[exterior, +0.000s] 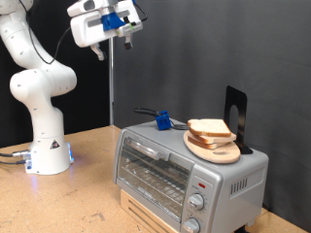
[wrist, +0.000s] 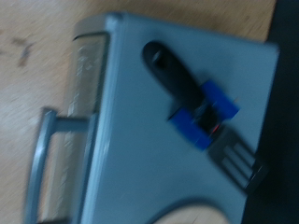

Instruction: Make a piece of toast with the oven

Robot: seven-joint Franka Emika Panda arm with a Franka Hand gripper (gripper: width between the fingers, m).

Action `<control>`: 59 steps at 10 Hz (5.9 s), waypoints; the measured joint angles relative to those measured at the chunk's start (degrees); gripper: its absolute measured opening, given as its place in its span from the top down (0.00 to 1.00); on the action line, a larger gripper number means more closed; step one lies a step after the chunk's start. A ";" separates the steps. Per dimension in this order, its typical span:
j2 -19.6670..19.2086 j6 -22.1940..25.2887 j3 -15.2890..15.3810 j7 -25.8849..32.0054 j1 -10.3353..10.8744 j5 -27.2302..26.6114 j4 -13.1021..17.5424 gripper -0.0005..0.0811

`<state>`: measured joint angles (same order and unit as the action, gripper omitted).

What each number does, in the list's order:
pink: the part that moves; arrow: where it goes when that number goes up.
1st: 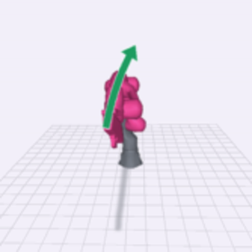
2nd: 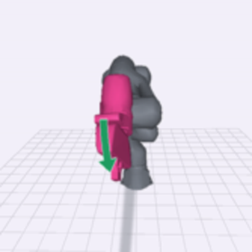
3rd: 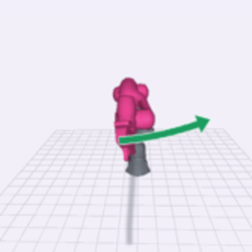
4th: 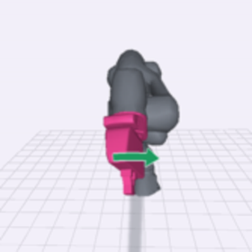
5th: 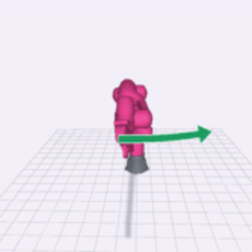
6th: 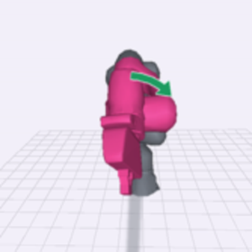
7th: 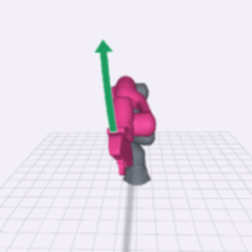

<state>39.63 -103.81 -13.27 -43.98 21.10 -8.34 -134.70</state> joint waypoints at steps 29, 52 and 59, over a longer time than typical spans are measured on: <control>-28.18 -25.26 -4.15 5.02 -1.02 -2.38 -4.89 0.01; -42.49 -36.38 -8.01 1.26 -10.89 4.47 -2.21 0.01; -43.66 -40.88 -9.85 1.29 -11.63 9.14 -5.57 0.01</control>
<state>-4.03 -144.69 -23.12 -42.69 9.47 0.81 -140.27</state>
